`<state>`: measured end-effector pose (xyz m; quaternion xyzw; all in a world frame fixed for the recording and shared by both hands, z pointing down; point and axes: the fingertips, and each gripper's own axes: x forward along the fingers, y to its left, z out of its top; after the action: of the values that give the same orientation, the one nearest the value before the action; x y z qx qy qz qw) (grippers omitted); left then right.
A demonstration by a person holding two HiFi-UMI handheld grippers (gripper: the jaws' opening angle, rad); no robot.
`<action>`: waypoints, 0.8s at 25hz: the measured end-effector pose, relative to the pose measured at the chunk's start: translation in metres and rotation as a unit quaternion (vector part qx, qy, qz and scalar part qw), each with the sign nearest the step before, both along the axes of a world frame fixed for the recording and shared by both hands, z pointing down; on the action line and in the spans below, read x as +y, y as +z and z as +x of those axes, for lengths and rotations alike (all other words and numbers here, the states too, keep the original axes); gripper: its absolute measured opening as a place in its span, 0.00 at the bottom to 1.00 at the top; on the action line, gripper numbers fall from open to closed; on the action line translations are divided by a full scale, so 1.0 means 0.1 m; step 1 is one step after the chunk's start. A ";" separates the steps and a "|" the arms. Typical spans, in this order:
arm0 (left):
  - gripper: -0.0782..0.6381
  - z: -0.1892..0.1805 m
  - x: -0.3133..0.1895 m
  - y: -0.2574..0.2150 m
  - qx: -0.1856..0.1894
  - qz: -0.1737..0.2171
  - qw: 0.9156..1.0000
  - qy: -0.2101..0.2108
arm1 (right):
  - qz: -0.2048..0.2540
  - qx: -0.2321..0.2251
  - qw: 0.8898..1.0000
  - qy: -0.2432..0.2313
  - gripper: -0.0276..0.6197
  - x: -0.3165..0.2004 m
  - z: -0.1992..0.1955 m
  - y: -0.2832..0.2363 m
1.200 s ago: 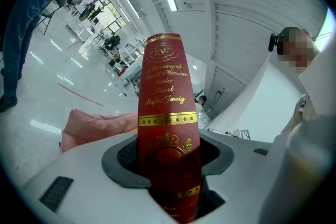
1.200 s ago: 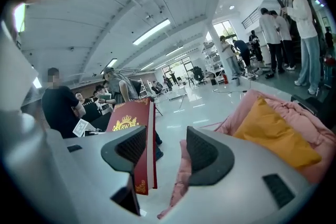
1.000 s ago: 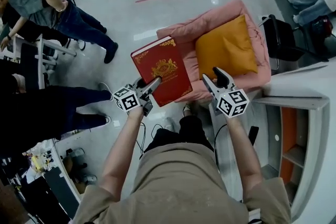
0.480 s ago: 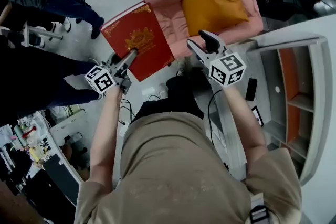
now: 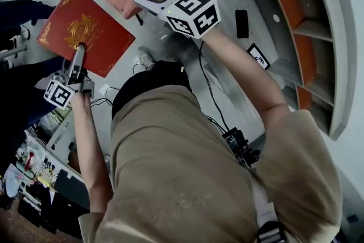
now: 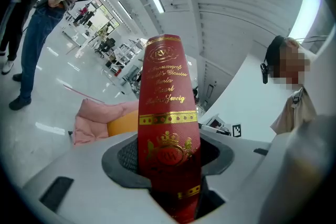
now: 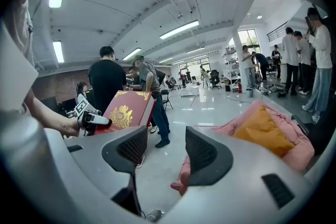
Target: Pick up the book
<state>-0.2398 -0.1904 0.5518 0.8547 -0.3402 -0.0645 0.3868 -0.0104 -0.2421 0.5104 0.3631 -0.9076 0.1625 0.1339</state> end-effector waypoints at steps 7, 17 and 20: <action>0.45 0.26 0.26 -0.01 0.032 -0.031 0.999 -0.018 | -0.014 0.005 1.000 0.000 0.41 0.24 0.30 -0.04; 0.45 0.58 1.07 0.02 0.019 -0.042 0.998 -0.035 | 0.005 0.010 0.999 -0.030 0.41 0.80 0.68 -0.18; 0.45 0.56 1.06 0.04 0.019 -0.050 0.997 -0.047 | 0.000 0.007 0.999 -0.041 0.41 0.71 0.71 -0.18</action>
<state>-0.1834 -0.0847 0.5559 0.8160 -0.3753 -0.0817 0.4320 0.0604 -0.1715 0.4928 0.3273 -0.9207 0.1539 0.1468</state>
